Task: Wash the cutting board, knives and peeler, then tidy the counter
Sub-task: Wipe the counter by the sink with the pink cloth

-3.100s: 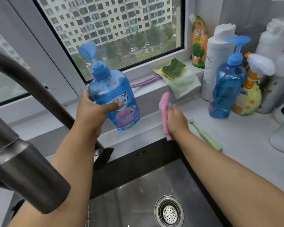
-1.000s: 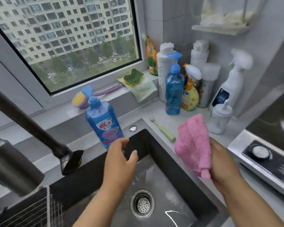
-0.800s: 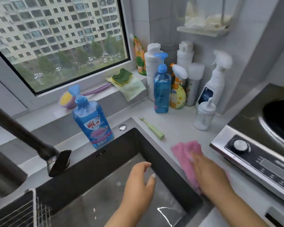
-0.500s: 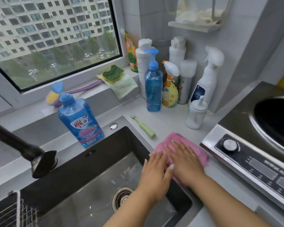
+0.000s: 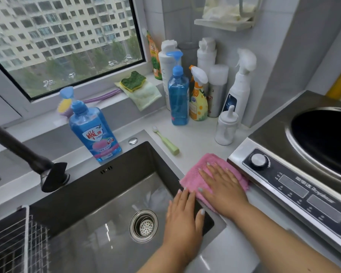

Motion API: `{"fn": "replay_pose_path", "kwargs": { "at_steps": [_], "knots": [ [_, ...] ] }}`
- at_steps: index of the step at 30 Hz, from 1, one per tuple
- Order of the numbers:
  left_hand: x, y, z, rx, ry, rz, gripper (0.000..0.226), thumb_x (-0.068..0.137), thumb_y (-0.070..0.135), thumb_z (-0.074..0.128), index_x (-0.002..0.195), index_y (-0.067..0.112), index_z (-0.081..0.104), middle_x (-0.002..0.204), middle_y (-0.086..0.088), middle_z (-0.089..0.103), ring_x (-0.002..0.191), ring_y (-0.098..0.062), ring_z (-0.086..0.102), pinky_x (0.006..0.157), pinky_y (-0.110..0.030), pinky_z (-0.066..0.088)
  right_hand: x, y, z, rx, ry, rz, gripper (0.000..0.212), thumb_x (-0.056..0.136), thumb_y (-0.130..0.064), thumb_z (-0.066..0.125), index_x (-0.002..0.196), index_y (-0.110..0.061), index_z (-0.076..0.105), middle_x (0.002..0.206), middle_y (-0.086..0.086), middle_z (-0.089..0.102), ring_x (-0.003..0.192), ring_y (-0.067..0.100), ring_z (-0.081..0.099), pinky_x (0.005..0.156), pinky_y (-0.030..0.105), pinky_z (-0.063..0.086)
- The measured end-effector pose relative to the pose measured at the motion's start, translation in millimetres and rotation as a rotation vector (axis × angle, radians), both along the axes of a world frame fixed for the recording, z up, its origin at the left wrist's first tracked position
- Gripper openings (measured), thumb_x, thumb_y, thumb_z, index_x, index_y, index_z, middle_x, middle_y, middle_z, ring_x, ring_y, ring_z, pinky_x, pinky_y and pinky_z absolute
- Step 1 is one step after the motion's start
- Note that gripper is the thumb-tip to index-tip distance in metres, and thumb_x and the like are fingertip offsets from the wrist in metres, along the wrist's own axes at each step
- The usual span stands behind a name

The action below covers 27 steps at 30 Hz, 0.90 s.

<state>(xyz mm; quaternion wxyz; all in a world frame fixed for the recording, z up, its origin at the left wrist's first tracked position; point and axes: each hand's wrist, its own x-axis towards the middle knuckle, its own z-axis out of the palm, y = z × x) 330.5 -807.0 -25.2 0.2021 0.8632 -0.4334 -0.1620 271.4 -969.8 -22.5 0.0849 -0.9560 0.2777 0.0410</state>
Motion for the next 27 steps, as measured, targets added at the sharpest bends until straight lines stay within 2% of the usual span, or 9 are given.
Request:
{"fn": "replay_pose_path", "kwargs": {
  "at_steps": [2,4,6,11,13,16,19,22,27],
  "knots": [
    [-15.8,22.0,-7.8,0.049,-0.042,-0.003,0.069,0.088,0.058,0.023,0.145,0.025,0.042,0.153,0.006,0.036,0.143,-0.008,0.028,0.120,-0.032,0.012,-17.5,7.8,-0.7,-0.012,0.014,-0.019,0.089,0.068,-0.066,-0.018,0.152,-0.036,-0.007,0.162,-0.007,-0.008,0.147,0.012,-0.012,0.115,0.033,-0.013],
    [-28.5,45.1,-10.4,0.103,-0.097,0.009,0.057,0.085,0.053,0.037,0.126,0.023,0.064,0.132,0.004,0.062,0.122,-0.012,0.058,0.107,-0.033,0.027,-32.8,18.1,-0.6,-0.014,0.020,-0.044,0.090,0.068,-0.065,-0.019,0.152,-0.035,-0.007,0.162,-0.007,-0.008,0.148,0.012,-0.012,0.117,0.035,-0.010],
    [-37.3,71.4,-9.9,0.105,-0.176,0.057,0.056,0.082,0.051,0.040,0.117,0.020,0.070,0.121,0.002,0.068,0.112,-0.016,0.065,0.100,-0.034,0.029,-47.8,32.0,-0.7,0.007,0.017,-0.065,0.089,0.069,-0.065,-0.018,0.152,-0.035,-0.006,0.162,-0.007,-0.008,0.147,0.011,-0.013,0.118,0.035,-0.009],
    [-47.7,131.6,-3.5,0.250,-0.249,0.244,0.074,0.085,0.056,0.012,0.139,0.022,0.050,0.143,0.004,0.051,0.133,-0.018,0.045,0.116,-0.042,0.024,-75.3,84.6,-2.2,0.024,0.013,-0.112,0.087,0.071,-0.062,-0.018,0.152,-0.032,-0.010,0.161,-0.004,-0.014,0.146,0.014,-0.018,0.114,0.035,-0.016],
    [-49.9,140.8,-5.3,0.223,-0.238,0.237,0.078,0.084,0.056,0.002,0.137,0.023,0.048,0.139,0.003,0.052,0.130,-0.020,0.044,0.114,-0.038,0.025,-79.8,109.4,-4.8,0.012,0.020,-0.091,0.085,0.073,-0.061,-0.016,0.152,-0.031,-0.009,0.160,-0.002,-0.015,0.146,0.016,-0.019,0.115,0.037,-0.016],
    [-51.2,141.4,-9.6,0.103,-0.247,0.242,0.067,0.087,0.053,0.009,0.108,0.022,0.063,0.106,-0.001,0.068,0.103,-0.025,0.058,0.092,-0.038,0.040,-88.4,122.1,-6.8,0.013,0.039,0.001,0.083,0.076,-0.063,-0.014,0.153,-0.033,-0.004,0.161,-0.004,-0.014,0.147,0.015,-0.017,0.115,0.036,-0.016],
    [-49.8,143.1,-16.7,0.069,-0.258,0.252,0.055,0.087,0.048,0.016,0.082,0.017,0.062,0.083,-0.004,0.066,0.085,-0.029,0.058,0.077,-0.039,0.041,-98.1,101.1,-3.1,0.016,0.040,0.025,0.073,0.084,-0.064,-0.005,0.152,-0.038,-0.003,0.161,-0.007,-0.010,0.147,0.011,-0.012,0.118,0.035,-0.010],
    [-50.7,142.7,-16.6,0.055,-0.247,0.269,0.047,0.089,0.043,0.025,0.083,0.015,0.063,0.083,-0.008,0.067,0.084,-0.031,0.058,0.077,-0.039,0.041,-99.6,81.6,-0.8,0.003,0.053,-0.091,0.059,0.098,-0.055,0.011,0.152,-0.037,-0.005,0.161,-0.009,-0.009,0.147,0.011,-0.011,0.119,0.035,-0.007],
    [-51.0,141.6,-18.1,0.051,-0.246,0.265,0.047,0.093,0.042,0.026,0.088,0.012,0.061,0.087,-0.009,0.066,0.088,-0.031,0.056,0.080,-0.039,0.040,-94.9,83.4,-3.7,-0.017,0.052,-0.126,0.058,0.098,-0.053,0.010,0.152,-0.037,-0.005,0.161,-0.008,-0.008,0.148,0.013,-0.010,0.120,0.037,-0.005]
  ]
}}
